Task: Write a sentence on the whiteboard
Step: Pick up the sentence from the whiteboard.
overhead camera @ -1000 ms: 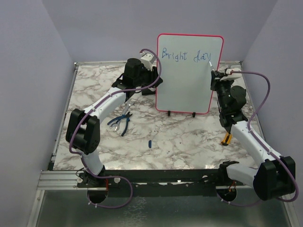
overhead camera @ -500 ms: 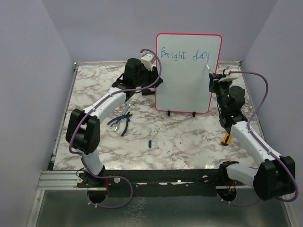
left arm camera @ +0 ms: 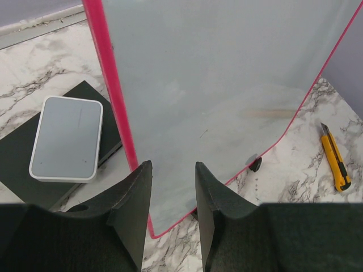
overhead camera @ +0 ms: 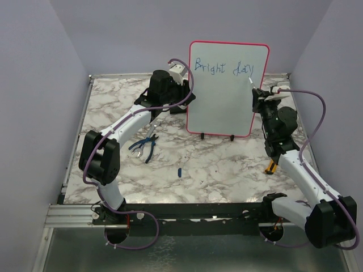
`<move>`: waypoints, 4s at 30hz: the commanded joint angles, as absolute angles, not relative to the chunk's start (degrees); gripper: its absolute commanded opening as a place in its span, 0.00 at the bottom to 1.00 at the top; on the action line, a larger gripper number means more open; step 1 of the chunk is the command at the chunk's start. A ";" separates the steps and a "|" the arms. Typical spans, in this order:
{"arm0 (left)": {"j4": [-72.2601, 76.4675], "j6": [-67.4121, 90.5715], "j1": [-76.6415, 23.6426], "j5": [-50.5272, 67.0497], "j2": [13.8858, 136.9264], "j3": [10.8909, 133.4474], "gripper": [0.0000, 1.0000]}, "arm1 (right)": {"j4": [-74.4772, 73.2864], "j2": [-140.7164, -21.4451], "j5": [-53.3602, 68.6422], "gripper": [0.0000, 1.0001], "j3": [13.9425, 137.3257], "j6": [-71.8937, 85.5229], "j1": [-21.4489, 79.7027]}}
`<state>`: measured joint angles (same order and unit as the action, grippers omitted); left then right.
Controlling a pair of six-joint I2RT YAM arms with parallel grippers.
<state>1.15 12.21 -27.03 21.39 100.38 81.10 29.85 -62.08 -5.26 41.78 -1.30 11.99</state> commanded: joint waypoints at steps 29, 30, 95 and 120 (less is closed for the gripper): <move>1.67 11.98 -27.33 21.09 97.66 80.42 0.38 | 35.63 -61.18 -14.33 0.01 43.23 -5.59 11.73; 1.59 12.00 -27.31 21.09 97.76 80.35 0.38 | 35.81 -61.37 -14.33 0.01 43.35 -5.66 11.73; 1.41 11.80 -27.33 21.36 97.28 80.60 0.38 | 32.61 -64.16 -12.40 0.01 43.80 -5.10 11.78; 1.41 11.82 -27.33 21.35 97.10 80.59 0.38 | 31.99 -64.01 -12.49 0.01 43.07 -5.00 11.76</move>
